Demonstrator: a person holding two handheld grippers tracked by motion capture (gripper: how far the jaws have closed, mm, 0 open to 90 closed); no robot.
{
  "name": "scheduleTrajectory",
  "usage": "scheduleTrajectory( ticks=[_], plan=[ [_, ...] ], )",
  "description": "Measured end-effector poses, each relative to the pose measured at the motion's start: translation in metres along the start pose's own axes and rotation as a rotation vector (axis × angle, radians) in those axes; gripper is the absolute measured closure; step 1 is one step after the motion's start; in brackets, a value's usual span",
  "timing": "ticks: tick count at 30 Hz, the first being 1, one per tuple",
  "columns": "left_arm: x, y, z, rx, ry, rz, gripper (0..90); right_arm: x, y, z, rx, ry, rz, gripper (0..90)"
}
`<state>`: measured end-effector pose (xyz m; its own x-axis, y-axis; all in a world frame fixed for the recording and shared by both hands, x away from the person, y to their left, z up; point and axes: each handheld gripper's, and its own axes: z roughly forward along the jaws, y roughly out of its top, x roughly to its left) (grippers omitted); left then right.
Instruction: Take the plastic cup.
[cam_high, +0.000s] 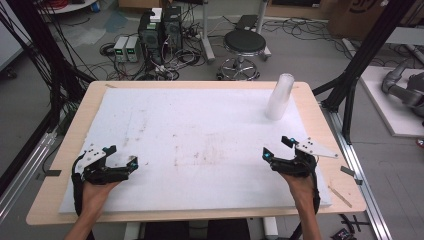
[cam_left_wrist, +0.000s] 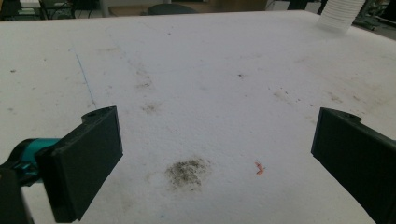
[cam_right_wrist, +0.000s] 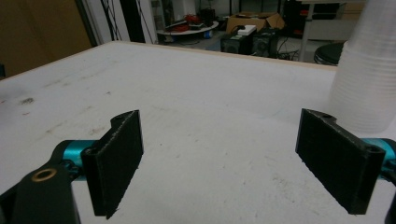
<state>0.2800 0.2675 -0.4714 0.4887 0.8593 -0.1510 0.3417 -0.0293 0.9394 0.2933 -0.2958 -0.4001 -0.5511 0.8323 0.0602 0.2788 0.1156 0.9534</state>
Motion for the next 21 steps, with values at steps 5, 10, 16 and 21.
scheduleTrajectory(
  ticks=[5,10,16,21],
  plan=[
    [0.000,0.000,0.000,0.005,-0.003,-0.002,1.9,-0.006,0.022,-0.006,-0.001,-0.028,-0.003,15.1],
    [-0.001,0.000,0.001,0.004,-0.003,0.005,1.9,-0.013,0.047,-0.010,0.006,-0.064,-0.013,15.1],
    [-0.001,0.000,0.001,0.015,-0.009,0.006,1.9,-0.021,0.078,-0.011,0.022,-0.112,-0.023,14.9],
    [-0.001,0.000,0.002,0.016,-0.008,0.001,1.9,-0.027,0.098,-0.008,0.031,-0.153,-0.022,14.6]
  ],
)
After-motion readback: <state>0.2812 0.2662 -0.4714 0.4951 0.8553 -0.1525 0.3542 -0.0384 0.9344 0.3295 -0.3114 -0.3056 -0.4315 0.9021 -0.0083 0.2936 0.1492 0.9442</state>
